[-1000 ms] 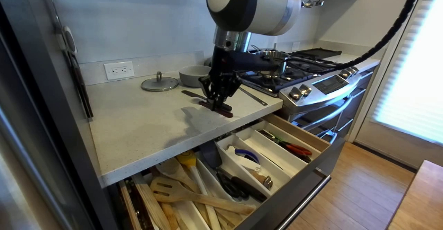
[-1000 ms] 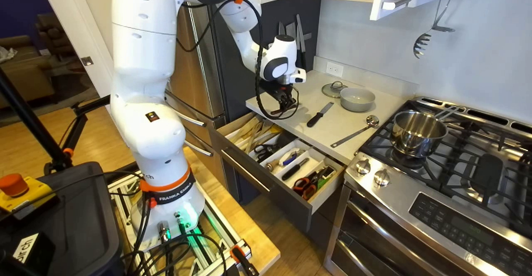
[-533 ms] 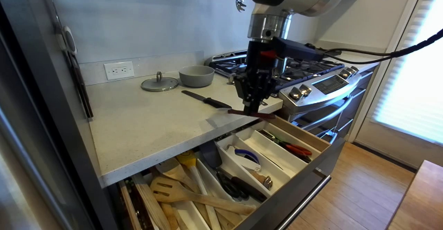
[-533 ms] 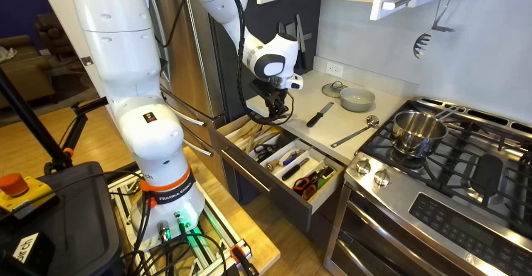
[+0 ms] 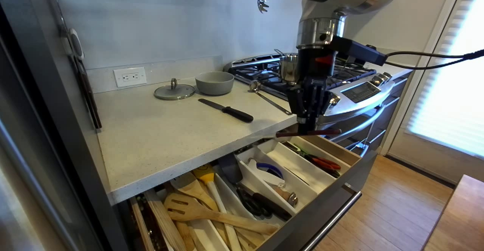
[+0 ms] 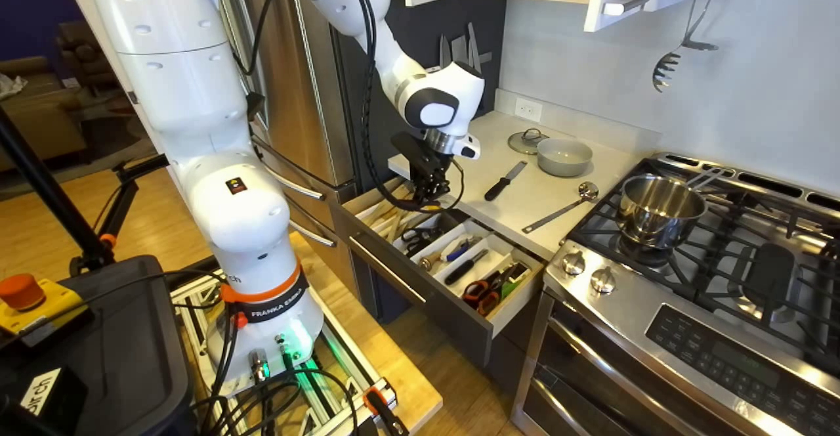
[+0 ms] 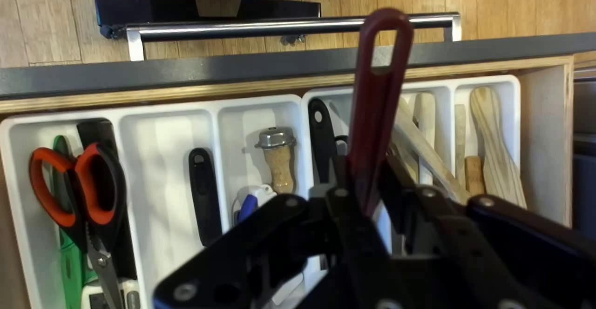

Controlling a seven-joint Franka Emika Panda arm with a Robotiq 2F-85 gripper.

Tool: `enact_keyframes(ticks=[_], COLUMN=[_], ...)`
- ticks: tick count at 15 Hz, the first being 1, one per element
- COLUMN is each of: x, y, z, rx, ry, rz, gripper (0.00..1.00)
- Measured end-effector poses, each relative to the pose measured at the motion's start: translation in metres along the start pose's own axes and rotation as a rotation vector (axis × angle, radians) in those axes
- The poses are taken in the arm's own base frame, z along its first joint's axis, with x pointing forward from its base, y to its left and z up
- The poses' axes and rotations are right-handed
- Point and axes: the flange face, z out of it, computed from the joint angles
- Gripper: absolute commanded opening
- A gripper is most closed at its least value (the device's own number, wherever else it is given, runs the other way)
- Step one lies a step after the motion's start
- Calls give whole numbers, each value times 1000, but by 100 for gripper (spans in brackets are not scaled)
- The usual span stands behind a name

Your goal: Remove all the utensils on the cabinet top and put each utensil in a different compartment of the drawer starting with the wooden ladle into the left most compartment then the black spatula into the second far left compartment and continue with the same sequence up to the black knife

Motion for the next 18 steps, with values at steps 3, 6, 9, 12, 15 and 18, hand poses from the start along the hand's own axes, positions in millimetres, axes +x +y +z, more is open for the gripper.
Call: enact_keyframes(ticks=[3, 6, 9, 12, 15, 18], x=[0, 3, 4, 10, 22, 39], y=[6, 10, 14, 20, 26, 33], z=[13, 33, 50, 60, 72, 85], rx=[0, 5, 9, -24, -101, -163], ry=[-32, -76, -112, -124, -90, -9], rz=[-22, -46, -50, -73, -111, -135], gripper=[5, 5, 5, 5, 5, 5])
